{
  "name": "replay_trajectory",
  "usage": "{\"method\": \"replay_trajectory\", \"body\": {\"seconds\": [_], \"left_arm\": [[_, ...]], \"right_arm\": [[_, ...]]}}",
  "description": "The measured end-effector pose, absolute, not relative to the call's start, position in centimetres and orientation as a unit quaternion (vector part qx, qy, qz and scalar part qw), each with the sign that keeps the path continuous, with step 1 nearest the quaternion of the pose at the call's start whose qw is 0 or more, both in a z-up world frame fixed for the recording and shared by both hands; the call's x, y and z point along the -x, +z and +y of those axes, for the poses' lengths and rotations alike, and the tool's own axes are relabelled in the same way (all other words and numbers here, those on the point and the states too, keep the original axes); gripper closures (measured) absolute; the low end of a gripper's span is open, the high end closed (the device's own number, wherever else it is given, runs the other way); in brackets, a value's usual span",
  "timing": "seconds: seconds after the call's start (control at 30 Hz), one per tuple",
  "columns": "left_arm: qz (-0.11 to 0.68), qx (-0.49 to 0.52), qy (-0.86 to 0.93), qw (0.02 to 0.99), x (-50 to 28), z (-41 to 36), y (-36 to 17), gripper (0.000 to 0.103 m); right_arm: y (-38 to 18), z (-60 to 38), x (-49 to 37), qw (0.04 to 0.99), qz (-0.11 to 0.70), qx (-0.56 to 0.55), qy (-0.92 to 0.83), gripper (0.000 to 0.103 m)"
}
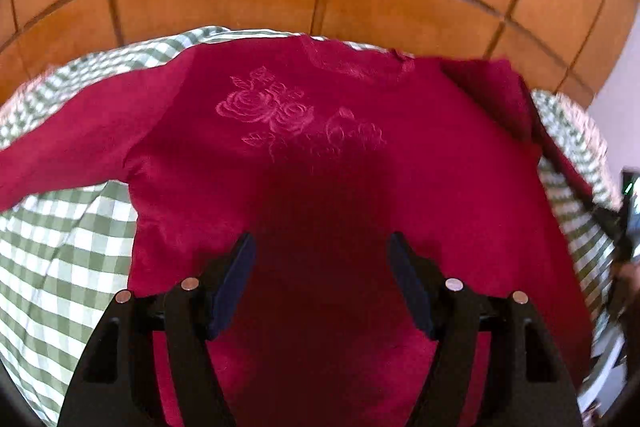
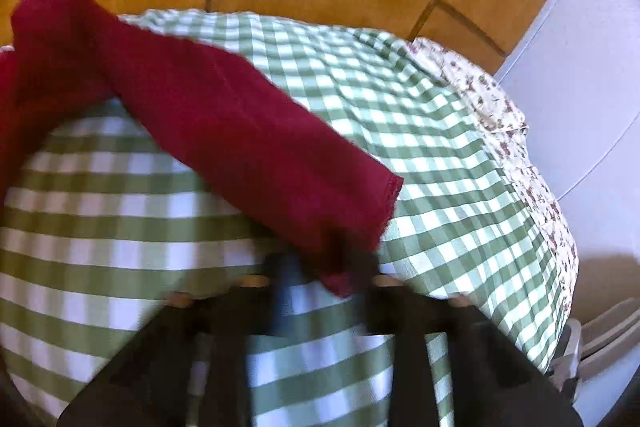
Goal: Fold small clothes
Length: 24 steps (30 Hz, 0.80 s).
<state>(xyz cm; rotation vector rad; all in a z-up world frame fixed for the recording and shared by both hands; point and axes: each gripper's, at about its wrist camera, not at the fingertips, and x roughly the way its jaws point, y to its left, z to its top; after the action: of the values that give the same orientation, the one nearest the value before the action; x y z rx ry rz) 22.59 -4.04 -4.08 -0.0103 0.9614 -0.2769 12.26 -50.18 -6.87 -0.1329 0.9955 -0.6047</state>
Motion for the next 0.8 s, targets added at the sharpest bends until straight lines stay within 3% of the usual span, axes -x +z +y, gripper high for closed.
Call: {"method": "replay_trajectory", "body": {"seconds": [0.4, 0.7, 0.77, 0.8], "left_arm": [[0.456, 0.002, -0.134, 0.88, -24.3, -4.2, -4.4, 0.03], [0.467, -0.002, -0.127, 0.875, -24.9, -4.8, -5.0, 0.029], [0.469, -0.006, -0.126, 0.874, -25.0, -5.0, -5.1, 0.029], [0.469, -0.008, -0.125, 0.874, -25.0, -5.1, -5.2, 0.029]], "right_arm": [[7.5, -54.2, -6.8, 0.882, 0.377, -0.025, -0.282, 0.099], [2.2, -66.9, -12.1, 0.81, 0.437, -0.125, -0.37, 0.099], [1.1, -68.2, -12.6, 0.811, 0.431, -0.158, -0.364, 0.092], [0.8, -68.6, -12.4, 0.811, 0.421, -0.176, -0.367, 0.075]]}}
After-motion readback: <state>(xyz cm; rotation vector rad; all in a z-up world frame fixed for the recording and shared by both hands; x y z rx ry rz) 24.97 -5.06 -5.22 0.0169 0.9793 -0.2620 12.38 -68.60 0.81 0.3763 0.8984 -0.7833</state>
